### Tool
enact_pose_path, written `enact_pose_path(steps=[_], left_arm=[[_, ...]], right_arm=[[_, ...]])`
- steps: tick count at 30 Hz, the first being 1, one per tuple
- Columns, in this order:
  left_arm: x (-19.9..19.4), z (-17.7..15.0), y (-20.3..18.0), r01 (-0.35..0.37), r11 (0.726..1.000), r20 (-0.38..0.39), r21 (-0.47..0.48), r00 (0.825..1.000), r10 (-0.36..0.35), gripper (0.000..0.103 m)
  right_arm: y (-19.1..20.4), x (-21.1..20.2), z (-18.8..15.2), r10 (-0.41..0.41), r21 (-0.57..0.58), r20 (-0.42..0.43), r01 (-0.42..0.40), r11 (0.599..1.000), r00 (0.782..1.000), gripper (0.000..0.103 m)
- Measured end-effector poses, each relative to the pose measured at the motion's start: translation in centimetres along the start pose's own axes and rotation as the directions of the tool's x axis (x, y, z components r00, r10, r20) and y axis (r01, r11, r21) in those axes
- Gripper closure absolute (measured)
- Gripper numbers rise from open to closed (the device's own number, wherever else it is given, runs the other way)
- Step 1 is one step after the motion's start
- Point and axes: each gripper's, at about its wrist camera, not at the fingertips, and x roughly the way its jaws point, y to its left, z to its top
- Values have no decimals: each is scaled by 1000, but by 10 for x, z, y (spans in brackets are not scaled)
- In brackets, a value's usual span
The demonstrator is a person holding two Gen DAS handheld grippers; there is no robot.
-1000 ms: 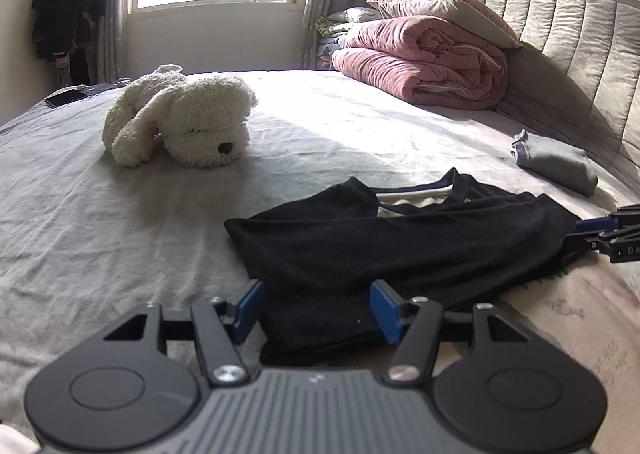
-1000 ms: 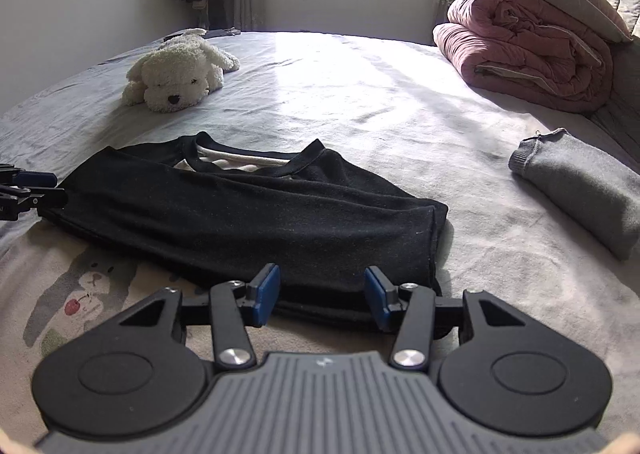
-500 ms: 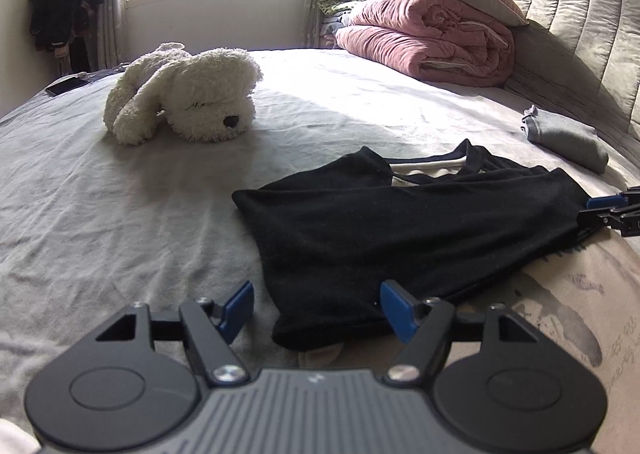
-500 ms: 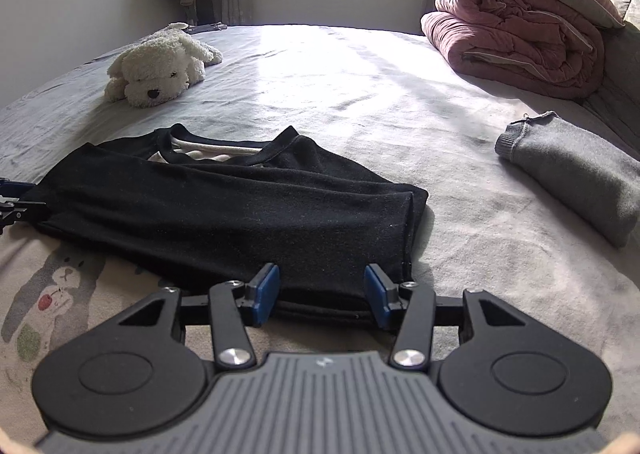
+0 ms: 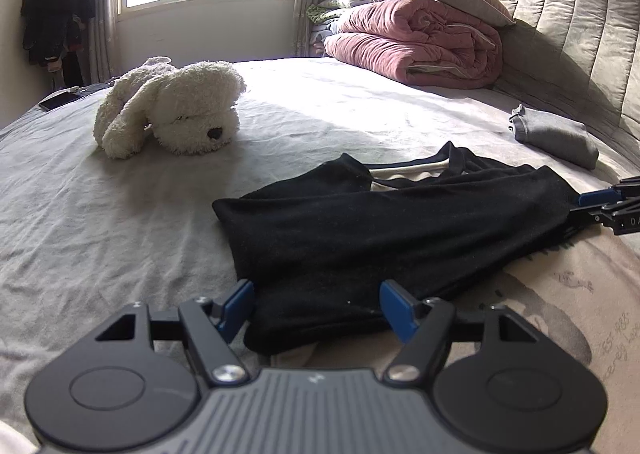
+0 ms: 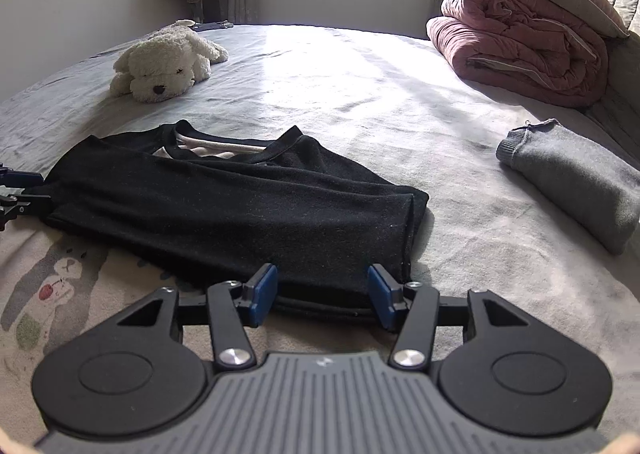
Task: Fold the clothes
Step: 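Open the right gripper and pull both grippers back from the sweatshirt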
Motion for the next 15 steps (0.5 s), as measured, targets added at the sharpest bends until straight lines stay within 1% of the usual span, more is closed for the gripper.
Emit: enact_pose_path(steps=[3,8,11,15], left_arm=[[-11,-1,1,22,1000,4,-13,1000,-22,31],[-25,-11,-5,21,1000,13,-12,1000,-21,31],[-38,-20,-18,25,999,37,36,999,-27,31],[-52,-36,-33,28,998,14,59,999,-29,31]], right_arm=[[3,-11,-1,33,7,9,-33,999,999,40],[14,-17,-12,71,30,-15,-71,997,997,40],[23,-22,-21,91,22,-46,-90,996,995,39],[37,-38,-35,88,9,-81,-88,996,993,38]])
